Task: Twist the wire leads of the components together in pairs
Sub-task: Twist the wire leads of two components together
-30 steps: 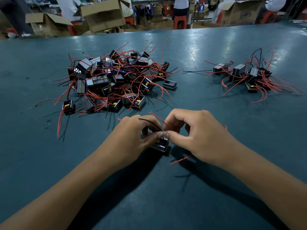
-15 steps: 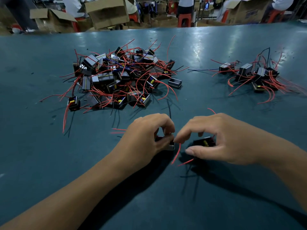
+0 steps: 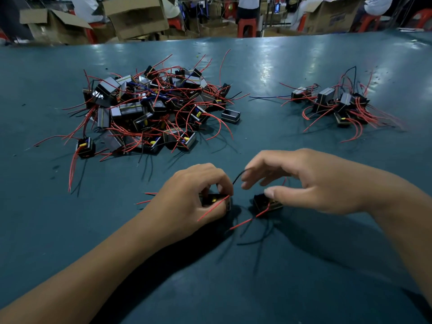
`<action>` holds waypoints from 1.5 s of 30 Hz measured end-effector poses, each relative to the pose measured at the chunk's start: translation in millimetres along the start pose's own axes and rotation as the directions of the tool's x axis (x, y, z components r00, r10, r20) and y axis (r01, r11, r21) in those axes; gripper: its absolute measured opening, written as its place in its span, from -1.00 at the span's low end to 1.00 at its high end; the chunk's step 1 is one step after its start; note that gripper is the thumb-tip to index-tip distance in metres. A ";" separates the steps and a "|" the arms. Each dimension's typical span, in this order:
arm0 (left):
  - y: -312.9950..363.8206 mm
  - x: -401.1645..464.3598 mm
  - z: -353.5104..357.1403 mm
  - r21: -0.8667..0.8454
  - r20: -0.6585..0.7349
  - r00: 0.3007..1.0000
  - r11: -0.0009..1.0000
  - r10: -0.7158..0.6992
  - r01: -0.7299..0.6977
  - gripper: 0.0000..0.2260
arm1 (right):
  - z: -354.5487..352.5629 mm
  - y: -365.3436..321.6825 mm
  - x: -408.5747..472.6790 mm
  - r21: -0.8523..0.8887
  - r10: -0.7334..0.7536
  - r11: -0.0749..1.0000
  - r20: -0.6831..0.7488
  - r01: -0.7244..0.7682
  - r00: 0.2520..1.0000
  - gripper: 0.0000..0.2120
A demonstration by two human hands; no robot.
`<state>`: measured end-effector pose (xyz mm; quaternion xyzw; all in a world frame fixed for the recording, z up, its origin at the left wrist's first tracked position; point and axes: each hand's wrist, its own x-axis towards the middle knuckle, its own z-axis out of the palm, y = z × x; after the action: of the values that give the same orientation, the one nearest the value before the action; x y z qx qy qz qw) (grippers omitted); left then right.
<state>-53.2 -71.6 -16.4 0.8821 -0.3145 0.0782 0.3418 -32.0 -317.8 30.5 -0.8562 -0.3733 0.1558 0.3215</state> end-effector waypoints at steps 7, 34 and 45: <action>2.1 0.2 -0.5 -0.021 0.007 1.000 1.000 -0.008 0.008 -0.90 | 0.2 2.9 0.7 -0.165 -0.021 0.986 0.052 0.029 0.998 -0.84; 5.0 5.5 15.9 -0.127 -0.137 0.984 0.987 -0.111 0.094 -0.86 | 14.7 -0.6 8.7 -0.067 0.009 0.998 -0.130 -0.018 0.991 -0.91; -1.2 5.8 20.6 -0.136 -0.199 0.957 0.973 -0.211 0.186 -0.42 | 28.0 -1.2 12.5 0.049 0.003 0.999 -0.296 0.012 0.955 -0.91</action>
<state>-49.4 -87.3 -30.6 0.8744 -0.1902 0.1186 0.4303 -38.4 -295.8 10.1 -0.8607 -0.3186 0.0344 0.3956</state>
